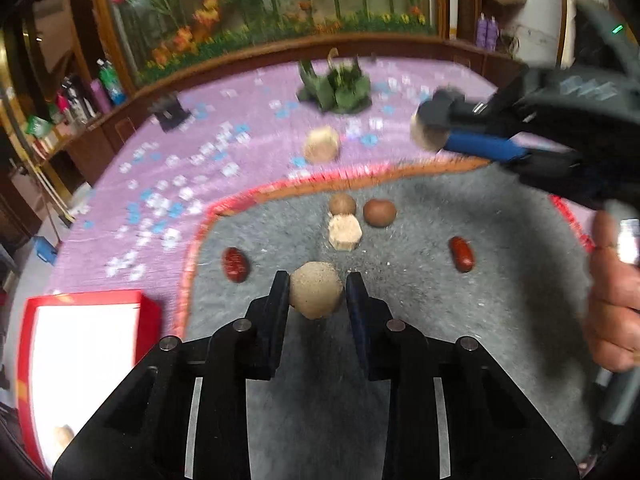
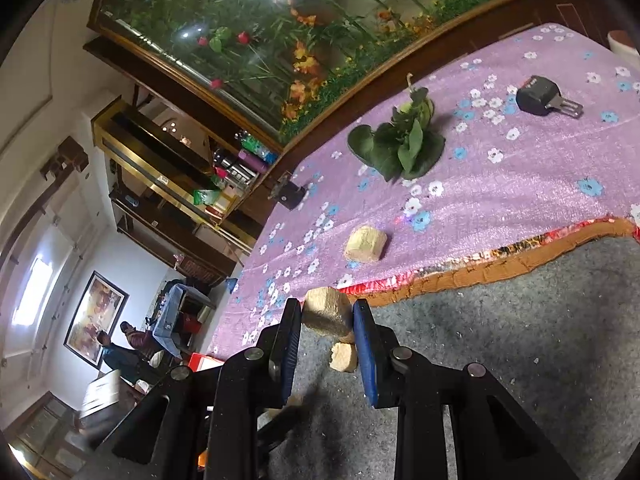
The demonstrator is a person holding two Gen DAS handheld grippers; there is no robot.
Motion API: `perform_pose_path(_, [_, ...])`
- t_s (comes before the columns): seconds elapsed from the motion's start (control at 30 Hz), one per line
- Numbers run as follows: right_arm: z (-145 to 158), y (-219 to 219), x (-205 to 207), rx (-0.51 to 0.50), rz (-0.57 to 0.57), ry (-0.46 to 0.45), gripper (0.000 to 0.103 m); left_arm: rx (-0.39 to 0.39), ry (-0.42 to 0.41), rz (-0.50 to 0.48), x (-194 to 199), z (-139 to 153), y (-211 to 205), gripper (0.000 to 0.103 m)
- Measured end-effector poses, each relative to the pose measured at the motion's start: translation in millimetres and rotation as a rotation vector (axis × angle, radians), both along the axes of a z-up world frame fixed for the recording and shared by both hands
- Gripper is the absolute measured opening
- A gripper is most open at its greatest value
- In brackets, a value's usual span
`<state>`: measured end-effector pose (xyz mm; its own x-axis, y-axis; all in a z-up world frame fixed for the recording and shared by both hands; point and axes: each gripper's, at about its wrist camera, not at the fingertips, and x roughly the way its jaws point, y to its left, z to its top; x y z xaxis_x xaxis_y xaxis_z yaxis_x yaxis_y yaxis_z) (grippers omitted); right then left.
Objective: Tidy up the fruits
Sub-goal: 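Grasp a pale cake with the left gripper while the right gripper grasps another cake, then carry both cakes over the white tray and open both grippers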
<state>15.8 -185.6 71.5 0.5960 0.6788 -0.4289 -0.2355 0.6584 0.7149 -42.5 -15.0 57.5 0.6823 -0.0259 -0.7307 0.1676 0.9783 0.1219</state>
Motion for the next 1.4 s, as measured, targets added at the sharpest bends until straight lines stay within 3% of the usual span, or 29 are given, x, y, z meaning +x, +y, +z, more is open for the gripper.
perform_pose_path(0.1, [3.0,3.6,-4.3,-0.008,0.009,-0.033,0.026,0.024,-0.091,0.042,-29.7,21.8,9.9,0.028])
perform_pose_path(0.3, [8.3,23.1,-17.9,-0.09,0.023,-0.112,0.026,0.021,-0.191,0.152,-69.0,51.2,51.8,0.028])
perform_pose_path(0.6, [13.7,51.4,-41.2,-0.127,0.037,-0.149,0.026,0.021,-0.285,0.283,-115.3,71.4,119.5,0.028])
perform_pose_path(0.93, [35.3,156.3,-90.6,-0.123,0.249,-0.195,0.026,-0.019,-0.304,0.363,-137.2,66.3,165.8,0.028])
perform_pose_path(1.4, [10.0,256.8,-128.9,-0.228,0.43,-0.167,0.026,-0.057,-0.26,0.448,-149.9,37.8,215.3,0.028])
